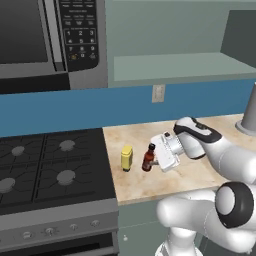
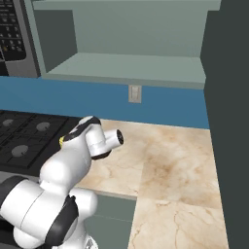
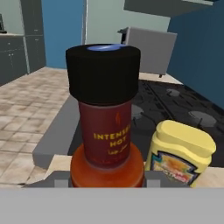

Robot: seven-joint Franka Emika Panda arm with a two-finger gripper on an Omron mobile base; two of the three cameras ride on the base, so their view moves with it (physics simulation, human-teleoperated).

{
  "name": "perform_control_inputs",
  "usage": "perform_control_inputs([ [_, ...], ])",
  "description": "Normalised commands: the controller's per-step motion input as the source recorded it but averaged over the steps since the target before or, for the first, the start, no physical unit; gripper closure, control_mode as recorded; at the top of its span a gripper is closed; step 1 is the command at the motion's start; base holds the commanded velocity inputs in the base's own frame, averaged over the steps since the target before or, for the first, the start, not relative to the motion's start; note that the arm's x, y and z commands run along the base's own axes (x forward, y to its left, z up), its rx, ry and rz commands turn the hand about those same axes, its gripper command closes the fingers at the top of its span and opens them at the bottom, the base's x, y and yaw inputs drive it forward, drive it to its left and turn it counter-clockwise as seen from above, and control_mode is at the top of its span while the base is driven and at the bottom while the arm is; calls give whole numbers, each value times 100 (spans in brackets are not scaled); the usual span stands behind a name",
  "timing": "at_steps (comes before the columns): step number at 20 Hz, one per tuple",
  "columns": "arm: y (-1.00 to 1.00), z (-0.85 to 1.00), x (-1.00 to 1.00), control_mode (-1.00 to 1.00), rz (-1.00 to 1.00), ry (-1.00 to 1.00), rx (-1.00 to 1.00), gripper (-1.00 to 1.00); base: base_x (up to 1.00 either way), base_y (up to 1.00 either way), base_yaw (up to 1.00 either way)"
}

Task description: Take 2 condiments from the cabinet and move them on the counter near the stove.Make sure the condiments are lined up with each other, next to each other.

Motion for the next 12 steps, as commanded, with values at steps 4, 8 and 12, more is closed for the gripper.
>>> perform_control_inputs([
  [4, 19, 0, 0, -100, 0, 0, 0, 100, 0, 0, 0],
  [8, 18, 0, 0, -100, 0, 0, 0, 100, 0, 0, 0],
  [12, 12, -6, 0, -100, 0, 0, 0, 100, 0, 0, 0],
])
